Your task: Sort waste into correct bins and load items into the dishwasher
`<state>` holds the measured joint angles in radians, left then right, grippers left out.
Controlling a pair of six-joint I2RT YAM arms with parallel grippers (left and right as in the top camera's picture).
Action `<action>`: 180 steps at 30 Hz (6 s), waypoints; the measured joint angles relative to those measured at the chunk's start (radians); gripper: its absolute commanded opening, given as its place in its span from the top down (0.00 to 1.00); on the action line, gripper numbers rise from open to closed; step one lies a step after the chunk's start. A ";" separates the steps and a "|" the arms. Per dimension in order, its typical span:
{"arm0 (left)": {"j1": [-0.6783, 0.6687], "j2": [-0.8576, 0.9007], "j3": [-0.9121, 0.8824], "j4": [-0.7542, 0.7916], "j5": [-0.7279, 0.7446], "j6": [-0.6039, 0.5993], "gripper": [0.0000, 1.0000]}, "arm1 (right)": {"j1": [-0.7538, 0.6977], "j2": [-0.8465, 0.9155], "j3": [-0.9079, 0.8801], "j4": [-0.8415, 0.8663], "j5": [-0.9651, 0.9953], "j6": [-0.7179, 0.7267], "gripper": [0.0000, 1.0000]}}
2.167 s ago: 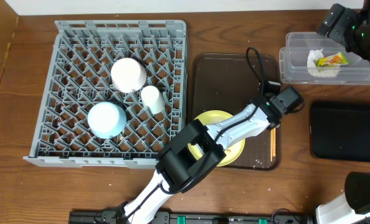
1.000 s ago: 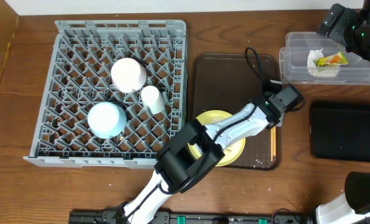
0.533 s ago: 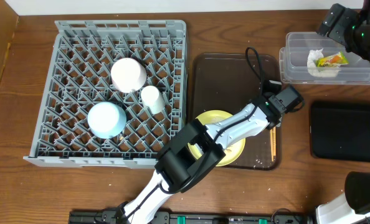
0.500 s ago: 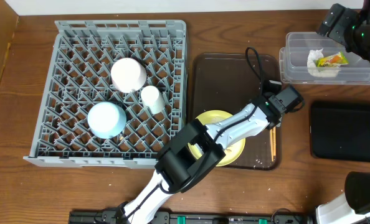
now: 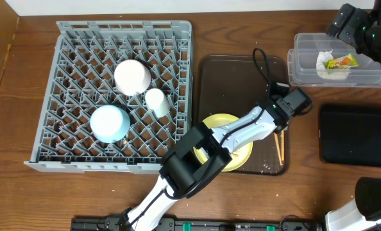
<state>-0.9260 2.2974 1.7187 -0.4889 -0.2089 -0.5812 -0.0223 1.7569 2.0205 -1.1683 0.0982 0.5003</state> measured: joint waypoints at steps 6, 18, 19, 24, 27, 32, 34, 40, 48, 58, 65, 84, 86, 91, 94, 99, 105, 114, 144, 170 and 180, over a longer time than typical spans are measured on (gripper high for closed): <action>0.016 0.005 0.000 0.008 -0.002 0.003 0.66 | 0.000 0.000 0.000 0.000 0.000 0.000 0.01; 0.037 0.015 0.000 0.033 -0.023 0.003 0.76 | 0.000 0.000 0.000 0.000 0.000 0.000 0.01; 0.041 0.015 0.000 0.034 -0.023 0.003 0.76 | 0.000 0.000 0.000 0.000 0.000 0.000 0.01; 0.051 0.016 0.000 0.034 -0.023 0.006 0.87 | 0.000 0.000 0.000 0.000 0.000 0.000 0.01; 0.053 0.016 0.000 0.037 -0.026 0.028 0.92 | 0.000 0.000 0.000 0.000 0.000 0.000 0.01; 0.053 0.016 0.000 0.039 -0.026 0.090 0.92 | 0.000 0.000 0.000 0.000 0.000 0.000 0.01; 0.053 0.016 0.000 0.040 -0.026 0.101 0.92 | 0.000 0.000 0.000 0.000 0.000 0.000 0.01; 0.055 0.014 0.000 0.040 -0.026 0.117 0.92 | 0.000 0.000 0.000 0.000 0.000 0.000 0.01; 0.084 -0.037 -0.010 0.013 0.047 0.123 0.92 | 0.000 0.000 0.000 0.000 0.000 0.000 0.01; 0.110 -0.221 -0.011 0.021 0.232 0.126 0.93 | 0.000 0.000 0.000 0.000 0.000 0.000 0.01; 0.116 -0.225 -0.011 0.024 0.301 0.126 0.93 | 0.000 0.000 0.000 0.000 0.000 0.000 0.01; 0.539 -0.391 -0.011 -0.108 0.183 0.458 0.92 | 0.000 0.000 0.000 0.000 0.000 0.000 0.01; 0.576 -0.390 -0.011 -0.117 0.183 0.493 0.92 | 0.000 0.000 0.000 0.000 0.000 0.000 0.01; 0.674 -0.390 -0.011 -0.143 0.211 0.586 0.92 | 0.000 0.000 0.000 0.000 0.000 0.000 0.01; 0.715 -0.389 -0.011 -0.156 0.243 0.613 0.92 | 0.000 0.000 0.000 0.000 0.000 0.000 0.01; 0.735 -0.371 -0.011 -0.158 0.282 0.595 0.93 | 0.000 0.000 0.000 0.000 0.000 0.000 0.01; 0.733 -0.351 -0.011 -0.131 0.301 0.551 0.92 | 0.000 0.000 0.000 0.000 0.000 0.000 0.01; 0.734 -0.325 -0.011 -0.107 0.308 0.506 0.92 | 0.000 0.000 0.000 0.000 0.000 0.000 0.01; 0.744 -0.530 -0.011 -0.218 0.322 0.438 0.19 | 0.000 0.000 0.000 0.000 0.000 0.000 0.01; 1.300 -0.666 -0.012 -0.526 0.203 0.102 0.09 | 0.170 0.026 -0.267 -0.014 -0.245 -0.168 0.26; 1.380 -0.666 -0.012 -0.529 0.202 0.049 0.09 | 0.259 0.089 -0.613 0.087 -0.236 -0.168 0.49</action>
<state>0.4538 1.6314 1.7069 -1.0176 -0.0067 -0.5323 0.2363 1.8458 1.4075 -1.0817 -0.1379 0.3321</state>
